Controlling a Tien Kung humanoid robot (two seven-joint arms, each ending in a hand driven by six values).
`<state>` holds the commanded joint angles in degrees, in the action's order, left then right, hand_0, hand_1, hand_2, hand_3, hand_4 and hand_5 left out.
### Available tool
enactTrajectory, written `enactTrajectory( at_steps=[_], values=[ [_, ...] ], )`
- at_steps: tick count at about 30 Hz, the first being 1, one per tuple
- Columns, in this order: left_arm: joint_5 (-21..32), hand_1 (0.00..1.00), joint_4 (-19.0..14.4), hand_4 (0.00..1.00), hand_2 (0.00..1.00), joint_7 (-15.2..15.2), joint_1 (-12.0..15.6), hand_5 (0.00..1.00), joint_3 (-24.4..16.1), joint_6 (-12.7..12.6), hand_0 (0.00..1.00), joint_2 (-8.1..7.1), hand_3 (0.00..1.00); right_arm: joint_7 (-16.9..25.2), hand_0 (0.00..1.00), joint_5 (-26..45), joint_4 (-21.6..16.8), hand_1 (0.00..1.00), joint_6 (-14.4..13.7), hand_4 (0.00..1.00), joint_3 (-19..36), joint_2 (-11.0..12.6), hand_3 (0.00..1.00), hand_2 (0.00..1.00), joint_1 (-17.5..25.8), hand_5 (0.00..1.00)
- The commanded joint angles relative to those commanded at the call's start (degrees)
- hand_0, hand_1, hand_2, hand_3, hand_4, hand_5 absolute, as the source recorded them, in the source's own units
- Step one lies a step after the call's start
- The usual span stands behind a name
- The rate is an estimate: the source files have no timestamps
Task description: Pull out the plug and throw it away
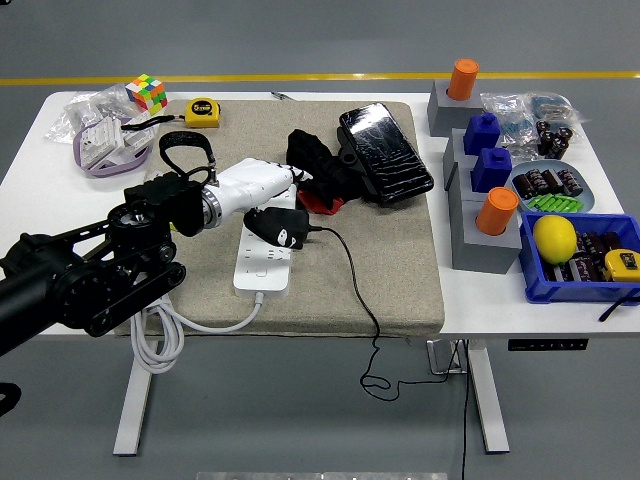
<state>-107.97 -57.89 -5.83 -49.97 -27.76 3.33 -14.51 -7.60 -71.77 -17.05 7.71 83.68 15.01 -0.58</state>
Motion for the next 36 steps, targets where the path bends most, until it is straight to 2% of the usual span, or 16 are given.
enactTrajectory(
  at_steps=[1, 2, 7, 8, 12, 13, 14, 19, 20, 25, 26, 31, 32, 36],
  values=[
    [0.2, 0.865, 0.4, 0.971, 0.911, -0.1, -0.2, 0.308, 0.2, 0.0, 0.704, 0.14, 0.913, 0.0, 0.63, 0.0, 0.0, 0.667, 0.0, 0.993, 0.0, 0.0, 0.636, 0.689, 0.0, 0.562],
    [0.4, 0.833, 0.7, 0.939, 0.861, -0.2, -0.3, 0.286, 0.4, 0.1, 0.669, 0.28, 0.904, 0.0, 0.63, 0.1, 0.0, 0.667, 0.0, 0.993, -0.1, 0.0, 0.636, 0.689, 0.0, 0.562],
    [2.4, 0.833, 3.2, 0.939, 0.861, -0.6, -1.6, 0.286, 1.7, 0.2, 0.669, 1.33, 0.904, 0.0, 0.63, 0.2, 0.0, 0.667, 0.0, 0.993, -0.3, 0.0, 0.636, 0.689, -0.1, 0.562],
    [2.8, 0.794, 3.9, 0.91, 0.803, -0.7, -2.0, 0.302, 2.0, 0.3, 0.63, 1.61, 0.874, 0.0, 0.63, 0.2, -0.1, 0.667, 0.0, 0.992, -0.3, 0.0, 0.636, 0.689, -0.1, 0.562],
    [4.2, 0.794, 6.0, 0.91, 0.803, -0.8, -3.1, 0.302, 3.1, 0.5, 0.63, 2.32, 0.874, 0.1, 0.63, 0.3, -0.1, 0.667, -0.1, 0.992, -0.3, 0.0, 0.636, 0.689, -0.2, 0.562],
    [4.5, 0.794, 6.3, 0.91, 0.803, -0.9, -3.2, 0.302, 3.2, 0.5, 0.63, 2.44, 0.874, 0.0, 0.63, 0.3, -0.1, 0.667, -0.1, 0.992, -0.3, 0.0, 0.636, 0.689, -0.2, 0.562],
    [4.7, 0.75, 6.5, 0.87, 0.749, -0.9, -3.3, 0.301, 3.3, 0.5, 0.584, 2.52, 0.834, 0.0, 0.63, 0.3, -0.1, 0.667, -0.1, 0.993, -0.3, 0.0, 0.636, 0.689, -0.2, 0.562],
    [6.7, 0.75, 7.2, 0.87, 0.749, -0.8, -3.8, 0.301, 4.0, 0.6, 0.584, 2.89, 0.834, 0.0, 0.63, 0.2, -0.1, 0.667, -0.1, 0.993, -0.4, 0.1, 0.636, 0.689, -0.1, 0.562],
    [7.3, 0.642, 7.4, 0.839, 0.642, -0.9, -4.0, 0.307, 4.4, 0.7, 0.426, 2.97, 0.773, 0.0, 0.63, 0.3, -0.1, 0.667, -0.1, 0.993, -0.4, 0.1, 0.636, 0.689, -0.1, 0.561],
    [8.2, 0.642, 8.1, 0.839, 0.642, -0.9, -4.2, 0.307, 5.2, 0.9, 0.426, 3.08, 0.773, 0.1, 0.63, 0.3, -0.1, 0.667, -0.1, 0.993, -0.5, 0.0, 0.636, 0.689, -0.1, 0.561],
    [8.2, 0.615, 8.1, 0.825, 0.59, -0.9, -4.3, 0.293, 5.3, 0.9, 0.413, 3.07, 0.718, 0.1, 0.63, 0.3, -0.1, 0.666, -0.1, 0.993, -0.5, 0.1, 0.636, 0.689, -0.1, 0.561],
    [8.4, 0.615, 8.6, 0.825, 0.59, -0.8, -4.9, 0.293, 6.0, 1.1, 0.413, 3.1, 0.718, 0.0, 0.63, 0.2, -0.1, 0.666, 0.0, 0.993, -0.4, 0.1, 0.636, 0.689, -0.2, 0.561],
    [8.5, 0.517, 8.6, 0.737, 0.5, -0.9, -5.0, 0.117, 6.1, 1.1, 0.378, 3.1, 0.579, 0.0, 0.63, 0.2, -0.1, 0.667, 0.0, 0.993, -0.4, 0.1, 0.636, 0.689, -0.2, 0.561],
    [8.5, 0.517, 9.1, 0.737, 0.5, -1.0, -5.3, 0.117, 6.9, 1.4, 0.378, 3.06, 0.579, 0.0, 0.63, 0.2, -0.1, 0.667, -0.1, 0.993, -0.4, 0.1, 0.636, 0.689, -0.2, 0.561]
  ],
)
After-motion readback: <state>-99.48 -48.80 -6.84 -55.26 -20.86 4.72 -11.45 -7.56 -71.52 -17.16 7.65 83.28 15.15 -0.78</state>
